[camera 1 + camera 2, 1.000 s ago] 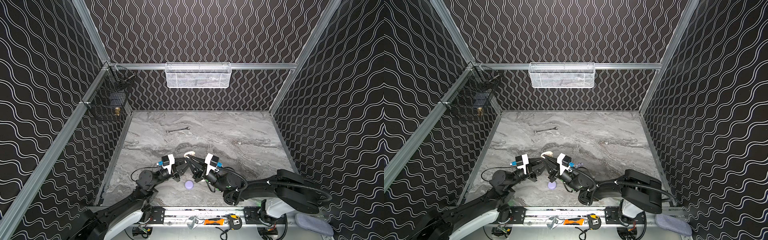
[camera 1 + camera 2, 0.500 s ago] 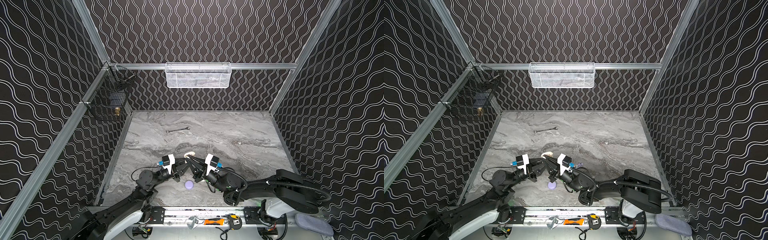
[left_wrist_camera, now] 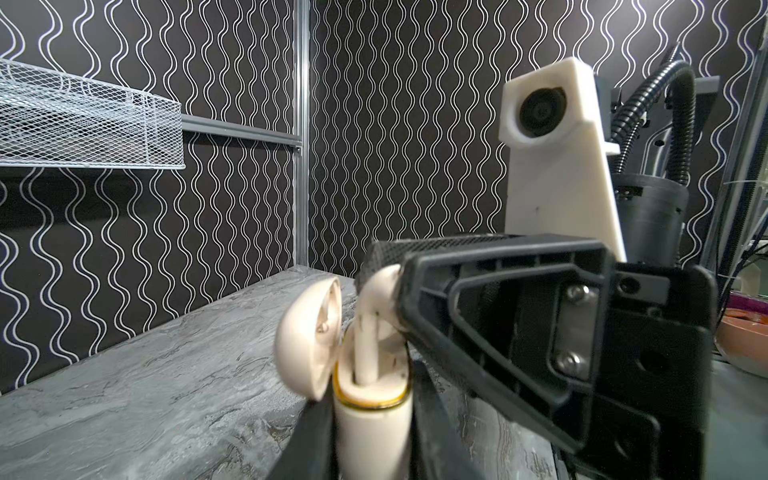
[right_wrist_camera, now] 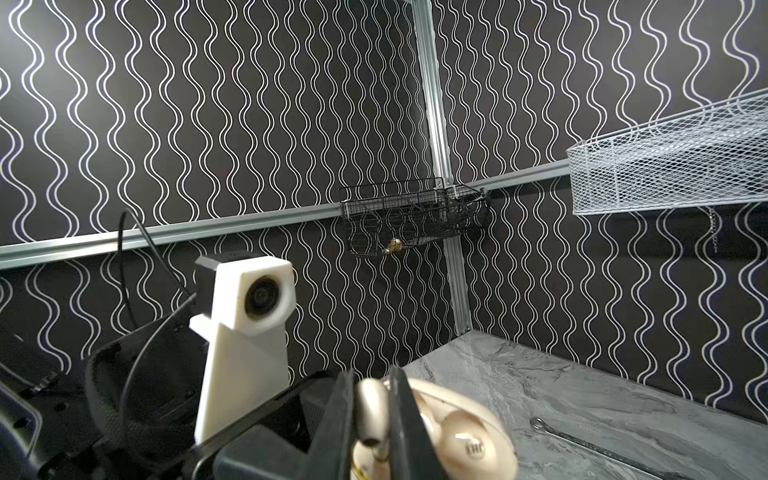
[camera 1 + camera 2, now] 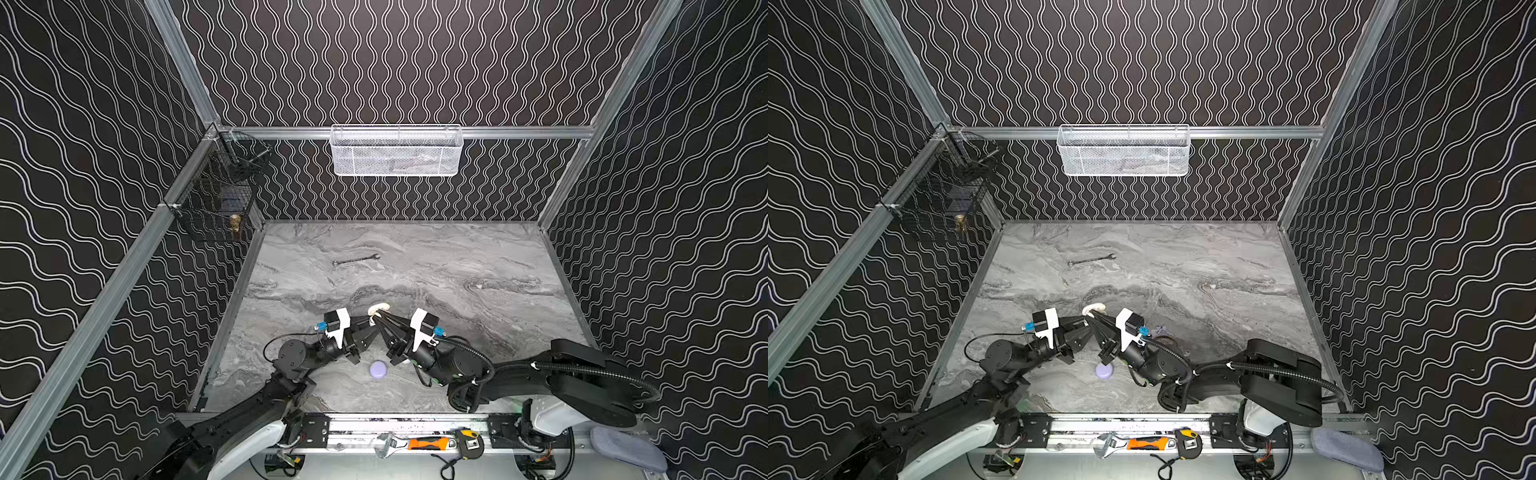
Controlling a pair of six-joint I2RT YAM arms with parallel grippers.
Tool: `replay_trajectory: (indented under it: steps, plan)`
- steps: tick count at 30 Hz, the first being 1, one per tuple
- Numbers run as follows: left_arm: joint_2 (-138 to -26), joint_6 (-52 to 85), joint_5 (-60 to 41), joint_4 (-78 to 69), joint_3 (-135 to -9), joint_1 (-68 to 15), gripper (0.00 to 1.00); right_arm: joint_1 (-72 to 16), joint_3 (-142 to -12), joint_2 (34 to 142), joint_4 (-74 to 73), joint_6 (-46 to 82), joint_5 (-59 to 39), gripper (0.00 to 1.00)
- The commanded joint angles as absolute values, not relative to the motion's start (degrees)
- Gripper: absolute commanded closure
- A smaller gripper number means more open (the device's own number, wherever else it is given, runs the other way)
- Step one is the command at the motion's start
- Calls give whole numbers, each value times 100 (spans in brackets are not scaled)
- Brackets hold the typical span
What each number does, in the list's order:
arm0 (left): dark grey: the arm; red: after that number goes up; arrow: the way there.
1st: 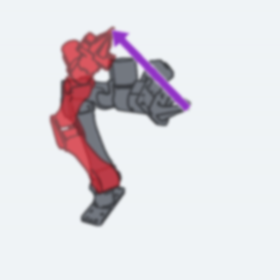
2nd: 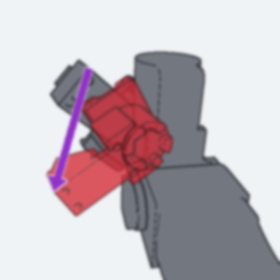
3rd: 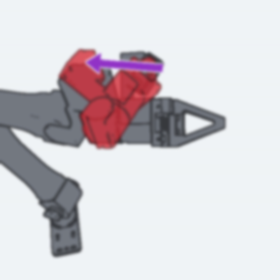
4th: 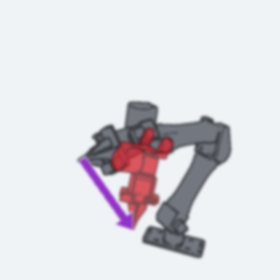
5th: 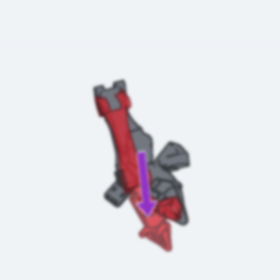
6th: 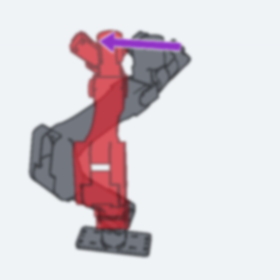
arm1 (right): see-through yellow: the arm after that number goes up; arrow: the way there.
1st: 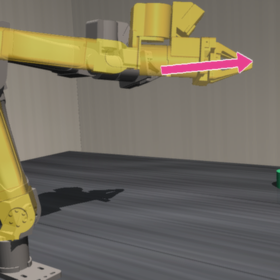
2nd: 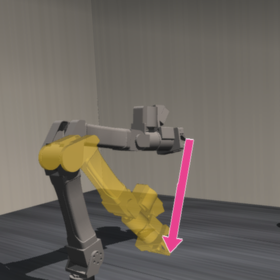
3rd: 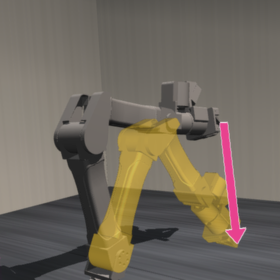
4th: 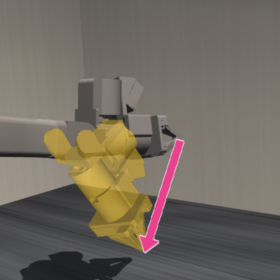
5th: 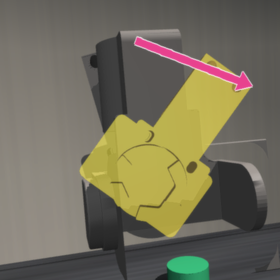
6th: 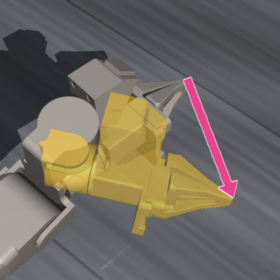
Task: Insert the wireless bluetooth earbuds into the charging case
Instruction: 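Press the earbud deeper into the case and open the right gripper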
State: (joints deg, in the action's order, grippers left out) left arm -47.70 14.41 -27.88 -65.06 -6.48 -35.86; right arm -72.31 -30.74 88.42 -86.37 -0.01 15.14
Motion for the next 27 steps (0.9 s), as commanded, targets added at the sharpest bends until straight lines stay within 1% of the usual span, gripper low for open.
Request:
replay_trajectory:
  steps: [1, 8, 13, 24, 27]
  plan:
    - [-4763, 1390, -2813, -7171, -668, -3586, 100, -7278, -3084, 8936, -8380, 212, 1256, 100]
    - [-4702, 1384, -2830, -7158, -650, -3581, 100, -7315, -3164, 9097, -8297, 233, 1305, 100]
    - [-4717, 1385, -2926, -7385, -598, -3588, 100, -7330, -3047, 8862, -7862, 150, 1327, 100]
    - [-4982, 1351, -3278, -8013, -545, -3588, 100, -7324, -2983, 8470, -6950, 66, 896, 100]
    - [-5028, 1395, -3300, -8157, -528, -3593, 100, -7326, -2964, 8455, -6910, 66, 897, 100]
